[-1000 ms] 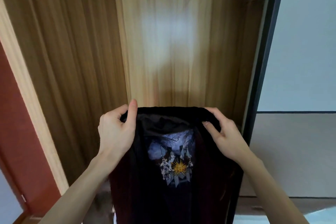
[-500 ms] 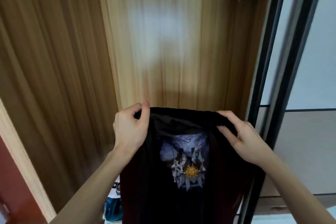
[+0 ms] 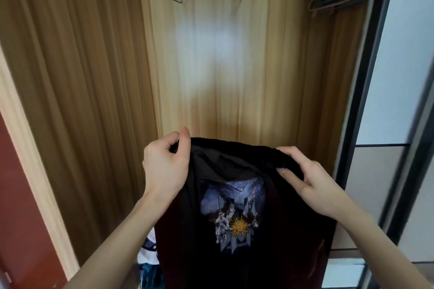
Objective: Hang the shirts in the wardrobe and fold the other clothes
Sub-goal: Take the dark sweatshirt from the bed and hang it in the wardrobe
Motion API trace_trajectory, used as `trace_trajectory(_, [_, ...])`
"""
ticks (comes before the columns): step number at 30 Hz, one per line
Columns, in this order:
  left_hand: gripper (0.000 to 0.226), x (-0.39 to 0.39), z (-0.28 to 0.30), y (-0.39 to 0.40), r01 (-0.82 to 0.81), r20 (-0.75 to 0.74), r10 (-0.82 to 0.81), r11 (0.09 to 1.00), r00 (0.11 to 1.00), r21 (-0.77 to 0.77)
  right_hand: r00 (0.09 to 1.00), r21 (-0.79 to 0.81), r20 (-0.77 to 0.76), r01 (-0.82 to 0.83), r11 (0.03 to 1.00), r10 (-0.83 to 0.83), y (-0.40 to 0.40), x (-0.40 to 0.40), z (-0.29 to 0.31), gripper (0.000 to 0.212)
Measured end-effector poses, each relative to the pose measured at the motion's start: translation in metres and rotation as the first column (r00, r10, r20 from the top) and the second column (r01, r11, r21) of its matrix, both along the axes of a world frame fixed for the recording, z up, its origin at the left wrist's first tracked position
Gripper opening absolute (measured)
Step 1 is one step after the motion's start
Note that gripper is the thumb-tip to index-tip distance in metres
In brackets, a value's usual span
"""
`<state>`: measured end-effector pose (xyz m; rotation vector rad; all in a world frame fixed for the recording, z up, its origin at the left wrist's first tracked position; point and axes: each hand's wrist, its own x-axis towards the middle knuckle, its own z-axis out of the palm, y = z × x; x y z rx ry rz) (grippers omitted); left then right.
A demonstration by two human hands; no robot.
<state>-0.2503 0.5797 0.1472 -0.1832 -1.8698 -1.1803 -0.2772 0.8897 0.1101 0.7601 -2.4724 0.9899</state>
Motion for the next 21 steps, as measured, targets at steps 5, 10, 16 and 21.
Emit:
trace_trajectory(5, [0.059, 0.012, 0.021, -0.015, -0.026, -0.050, 0.026, 1.000, 0.998, -0.006, 0.997, -0.078, -0.020, -0.075, 0.994, 0.073, -0.020, 0.013, 0.024, 0.032])
trace_trajectory(10, [0.059, 0.018, 0.046, -0.032, -0.037, -0.087, 0.039, 0.999, 0.995, 0.025, 0.986, -0.121, -0.006, -0.164, 0.979, 0.164, -0.038, 0.010, 0.041, 0.032])
trace_trajectory(16, [0.059, 0.019, 0.082, -0.052, -0.040, -0.129, 0.043, 0.999, 0.991, 0.022, 0.979, -0.114, -0.062, -0.200, 0.973, 0.194, -0.064, 0.008, 0.074, 0.033])
trace_trajectory(21, [0.057, 0.012, 0.118, -0.066, -0.111, -0.138, 0.109, 0.994, 0.984, -0.005, 0.982, -0.148, -0.061, -0.186, 0.971, 0.179, -0.085, 0.003, 0.101, 0.035])
